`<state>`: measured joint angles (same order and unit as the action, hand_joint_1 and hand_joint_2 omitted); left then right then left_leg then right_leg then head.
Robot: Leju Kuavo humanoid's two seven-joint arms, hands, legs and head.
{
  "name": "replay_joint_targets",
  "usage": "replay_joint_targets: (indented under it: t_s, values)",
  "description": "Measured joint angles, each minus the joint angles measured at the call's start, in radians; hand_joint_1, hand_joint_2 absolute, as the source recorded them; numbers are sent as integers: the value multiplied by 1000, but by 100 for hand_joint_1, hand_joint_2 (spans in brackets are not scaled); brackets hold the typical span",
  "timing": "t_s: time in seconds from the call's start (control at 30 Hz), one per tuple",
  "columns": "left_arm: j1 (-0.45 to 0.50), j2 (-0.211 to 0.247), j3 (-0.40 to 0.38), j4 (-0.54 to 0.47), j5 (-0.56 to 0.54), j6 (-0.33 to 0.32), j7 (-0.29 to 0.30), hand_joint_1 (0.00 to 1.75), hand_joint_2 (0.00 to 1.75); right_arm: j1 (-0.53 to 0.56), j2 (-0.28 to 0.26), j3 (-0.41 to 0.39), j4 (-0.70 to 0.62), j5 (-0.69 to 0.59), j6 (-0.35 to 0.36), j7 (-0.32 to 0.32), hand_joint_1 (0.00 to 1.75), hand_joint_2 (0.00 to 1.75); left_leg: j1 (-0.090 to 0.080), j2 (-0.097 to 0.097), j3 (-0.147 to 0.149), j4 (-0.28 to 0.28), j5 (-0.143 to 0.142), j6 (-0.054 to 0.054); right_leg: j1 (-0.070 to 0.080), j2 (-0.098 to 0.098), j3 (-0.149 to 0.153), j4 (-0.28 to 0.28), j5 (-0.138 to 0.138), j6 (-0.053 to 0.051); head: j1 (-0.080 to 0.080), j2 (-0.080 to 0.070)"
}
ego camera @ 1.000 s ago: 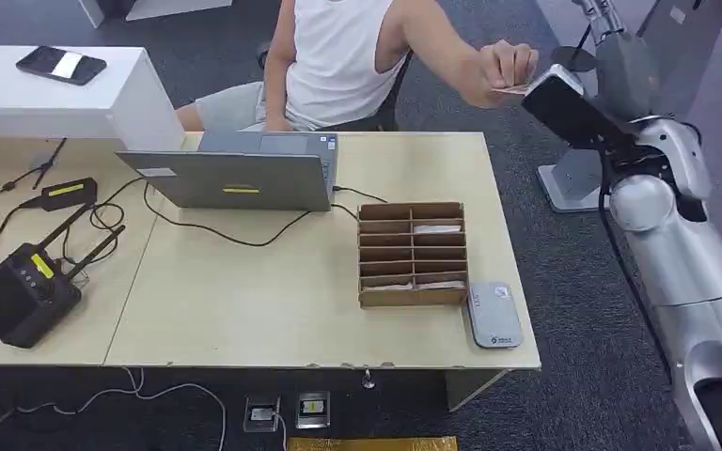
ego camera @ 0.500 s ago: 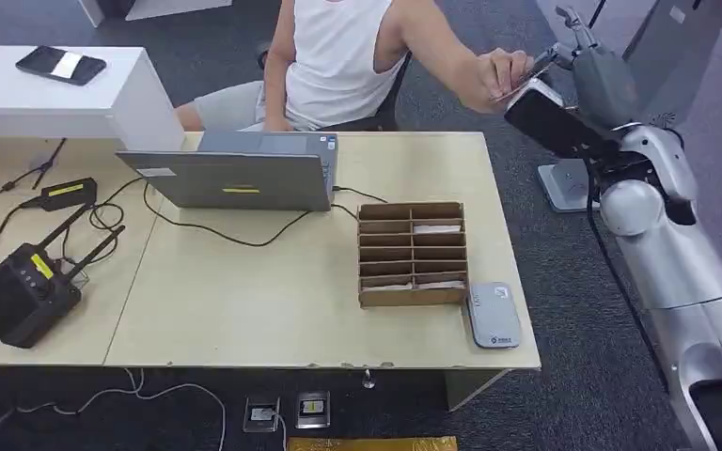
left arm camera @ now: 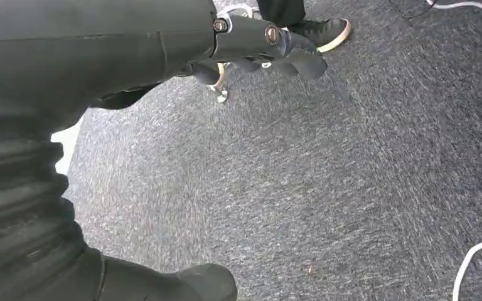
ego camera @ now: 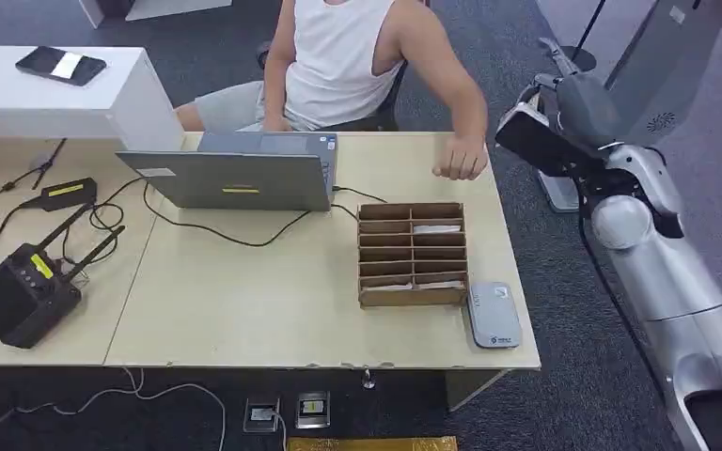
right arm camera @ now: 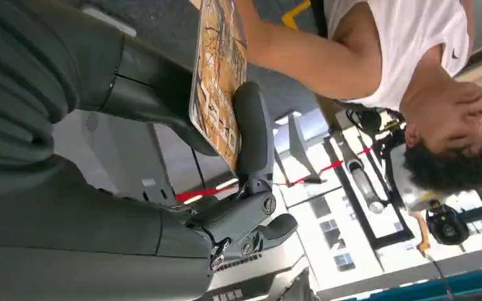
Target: Pass the card to the sensor for recognition and then transmit it.
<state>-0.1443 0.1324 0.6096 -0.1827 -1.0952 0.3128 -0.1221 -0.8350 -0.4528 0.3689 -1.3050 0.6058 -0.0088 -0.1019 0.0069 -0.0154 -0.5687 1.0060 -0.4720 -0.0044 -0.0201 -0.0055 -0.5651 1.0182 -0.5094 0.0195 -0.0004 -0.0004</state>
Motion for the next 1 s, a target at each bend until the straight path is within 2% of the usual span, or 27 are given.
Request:
replay_joint_targets:
  t_s: [0.23,0.4,0.67,1.0]
  values:
    - [4,0,0,0,0,4,0,0,175,98,-8,-4,15,-60,32,-16,175,175,0,0,0,0,0,0,0,0,0,0,0,0,0,0]
    - [7,0,1,0,6,5,0,0,175,203,-16,-9,20,-62,33,-26,175,175,0,0,0,0,-1,0,0,1,0,0,0,0,0,0]
    - [8,0,1,0,-2,5,0,0,175,304,-16,-46,41,-55,35,-45,175,175,0,0,0,0,-1,0,0,0,0,0,0,0,0,0]
    - [9,-1,1,0,2,10,0,0,175,356,-1,-63,76,-10,37,-82,175,175,0,0,0,0,-1,0,0,1,-1,0,0,0,0,0]
